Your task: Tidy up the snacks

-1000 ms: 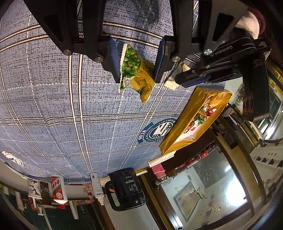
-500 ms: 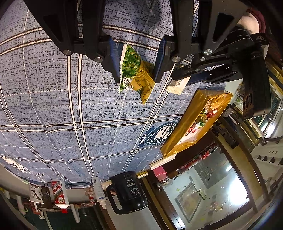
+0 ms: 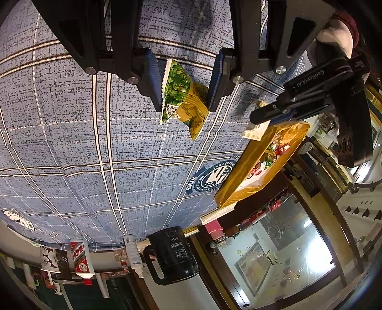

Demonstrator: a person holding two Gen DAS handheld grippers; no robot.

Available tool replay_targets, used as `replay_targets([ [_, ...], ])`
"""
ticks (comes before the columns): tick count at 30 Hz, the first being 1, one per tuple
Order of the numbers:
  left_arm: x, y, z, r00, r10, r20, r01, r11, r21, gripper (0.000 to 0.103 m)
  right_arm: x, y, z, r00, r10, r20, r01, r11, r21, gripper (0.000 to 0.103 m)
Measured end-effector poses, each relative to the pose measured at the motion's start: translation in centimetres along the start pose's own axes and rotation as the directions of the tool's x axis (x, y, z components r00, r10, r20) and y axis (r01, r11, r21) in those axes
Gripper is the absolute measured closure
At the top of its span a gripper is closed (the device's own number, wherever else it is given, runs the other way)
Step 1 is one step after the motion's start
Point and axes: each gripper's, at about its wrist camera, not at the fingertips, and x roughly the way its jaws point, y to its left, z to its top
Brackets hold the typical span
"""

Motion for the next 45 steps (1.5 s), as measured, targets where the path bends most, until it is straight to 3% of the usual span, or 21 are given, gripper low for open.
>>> replay_targets([
  [34, -4.6, 6.3, -1.1, 0.983, 0.147, 0.111, -0.134, 0.984, -0.116, 0.083, 1.1, 6.6, 0.4, 1.000, 0.010, -0.027, -0.014, 0.992, -0.124, 0.066],
  [41, -5.4, 7.1, -1.1, 0.970, 0.202, 0.135, -0.187, 0.975, -0.116, 0.083, 1.6, 8.4, 0.8, 0.999, 0.017, -0.037, -0.023, 0.987, -0.158, 0.066],
  [45, -6.0, 7.7, -0.7, 0.956, 0.246, 0.156, -0.230, 0.966, -0.114, 0.083, 2.1, 10.3, 2.3, 0.997, 0.065, -0.042, -0.072, 0.981, -0.181, 0.066],
])
